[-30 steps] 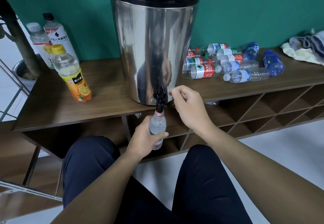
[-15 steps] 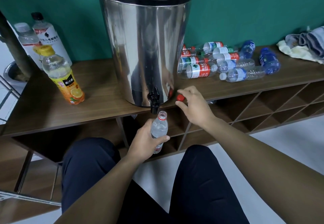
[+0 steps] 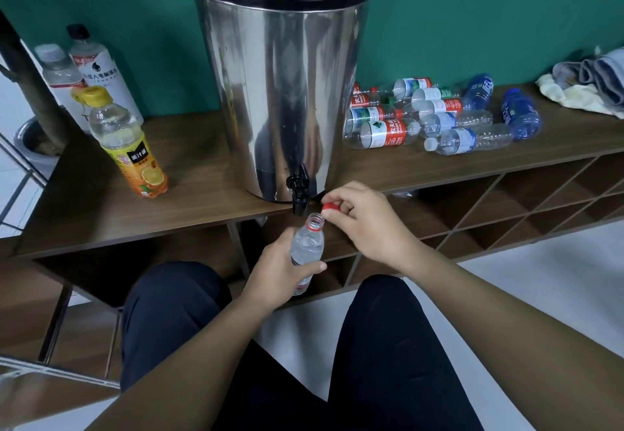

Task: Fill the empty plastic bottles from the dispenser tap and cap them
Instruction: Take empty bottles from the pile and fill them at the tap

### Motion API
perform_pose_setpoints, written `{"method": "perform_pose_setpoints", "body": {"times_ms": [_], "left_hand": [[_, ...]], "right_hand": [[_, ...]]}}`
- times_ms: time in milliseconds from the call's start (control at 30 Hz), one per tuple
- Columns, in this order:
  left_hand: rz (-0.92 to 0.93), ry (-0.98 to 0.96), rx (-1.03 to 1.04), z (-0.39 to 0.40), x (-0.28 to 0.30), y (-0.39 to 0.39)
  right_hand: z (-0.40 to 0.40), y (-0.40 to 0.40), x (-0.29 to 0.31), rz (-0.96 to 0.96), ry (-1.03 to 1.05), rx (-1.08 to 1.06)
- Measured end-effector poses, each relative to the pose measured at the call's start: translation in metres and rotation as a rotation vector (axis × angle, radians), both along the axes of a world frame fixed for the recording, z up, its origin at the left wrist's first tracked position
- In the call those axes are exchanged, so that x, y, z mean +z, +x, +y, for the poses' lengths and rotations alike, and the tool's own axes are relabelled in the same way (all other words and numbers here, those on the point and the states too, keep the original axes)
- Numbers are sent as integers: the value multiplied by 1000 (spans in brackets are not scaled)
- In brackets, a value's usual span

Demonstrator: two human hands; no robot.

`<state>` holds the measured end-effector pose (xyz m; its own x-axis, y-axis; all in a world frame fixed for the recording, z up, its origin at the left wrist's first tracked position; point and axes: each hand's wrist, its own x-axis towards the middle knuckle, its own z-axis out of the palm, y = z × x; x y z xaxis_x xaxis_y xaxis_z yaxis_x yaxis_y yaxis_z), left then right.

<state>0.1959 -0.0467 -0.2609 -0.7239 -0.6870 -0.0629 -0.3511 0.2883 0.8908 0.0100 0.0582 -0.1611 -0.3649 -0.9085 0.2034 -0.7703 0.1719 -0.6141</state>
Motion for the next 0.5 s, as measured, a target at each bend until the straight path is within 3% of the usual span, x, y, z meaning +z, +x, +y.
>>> {"method": "perform_pose_setpoints", "body": {"times_ms": [200, 500], "left_hand": [[37, -43, -51, 12, 18, 10], [60, -72, -136, 7, 65, 38]], "right_hand": [[17, 25, 11, -13, -32, 93], [28, 33, 75, 256, 8, 411]]}}
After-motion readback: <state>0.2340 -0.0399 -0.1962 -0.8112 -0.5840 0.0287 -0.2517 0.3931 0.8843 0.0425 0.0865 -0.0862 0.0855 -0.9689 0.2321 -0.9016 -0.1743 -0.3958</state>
